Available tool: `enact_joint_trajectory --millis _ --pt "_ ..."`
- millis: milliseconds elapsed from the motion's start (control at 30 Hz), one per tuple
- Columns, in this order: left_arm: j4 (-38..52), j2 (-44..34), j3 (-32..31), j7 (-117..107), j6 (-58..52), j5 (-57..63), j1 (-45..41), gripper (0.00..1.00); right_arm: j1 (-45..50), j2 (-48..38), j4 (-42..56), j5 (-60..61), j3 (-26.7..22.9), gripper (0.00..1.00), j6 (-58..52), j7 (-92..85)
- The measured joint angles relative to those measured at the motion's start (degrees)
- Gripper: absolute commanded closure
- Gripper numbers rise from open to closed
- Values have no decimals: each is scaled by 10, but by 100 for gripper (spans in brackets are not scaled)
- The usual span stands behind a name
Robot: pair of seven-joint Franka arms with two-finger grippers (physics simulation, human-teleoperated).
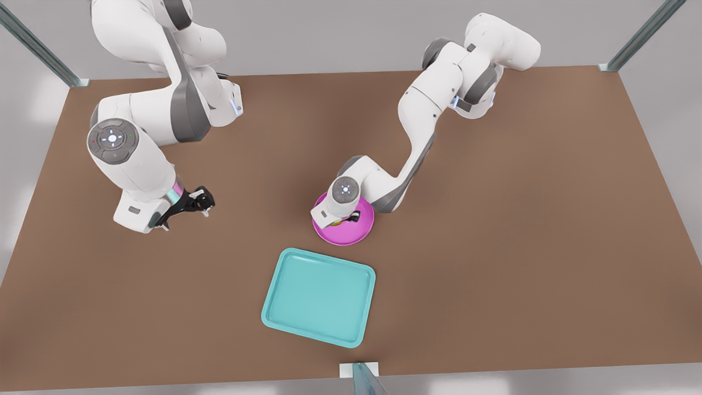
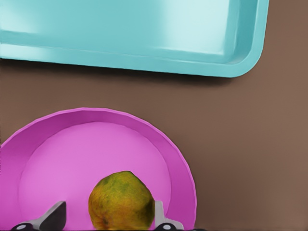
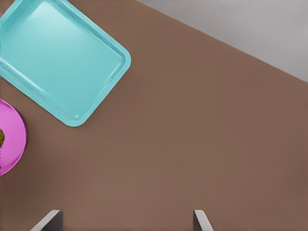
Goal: Place the orange on the plate with the left arm and the plate on the tray with the right arm
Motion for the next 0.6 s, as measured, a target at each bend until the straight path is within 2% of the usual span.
enact_joint_trajectory --millis 133,267,333,400,500,533,600 --pt "4 -23 7 -43 -33 -2 18 0 8 0 2 0 0 0 0 0" --pt "7 -190 30 -50 -174 1 151 0 10 0 2 -3 0 0 -1 0" --pt "7 -257 125 -23 -249 3 179 0 10 0 2 -4 0 0 -1 0" --pt "7 -282 216 16 -305 3 189 0 9 1 2 -5 0 0 -2 0" --pt "6 -291 277 70 -370 3 195 0 10 15 2 -5 0 0 -1 0" --pt "-31 -329 240 86 -380 4 232 0 10 19 2 -5 0 0 -1 0" --pt "-156 -439 100 115 -374 43 354 0 14 28 2 -5 0 0 -1 0"
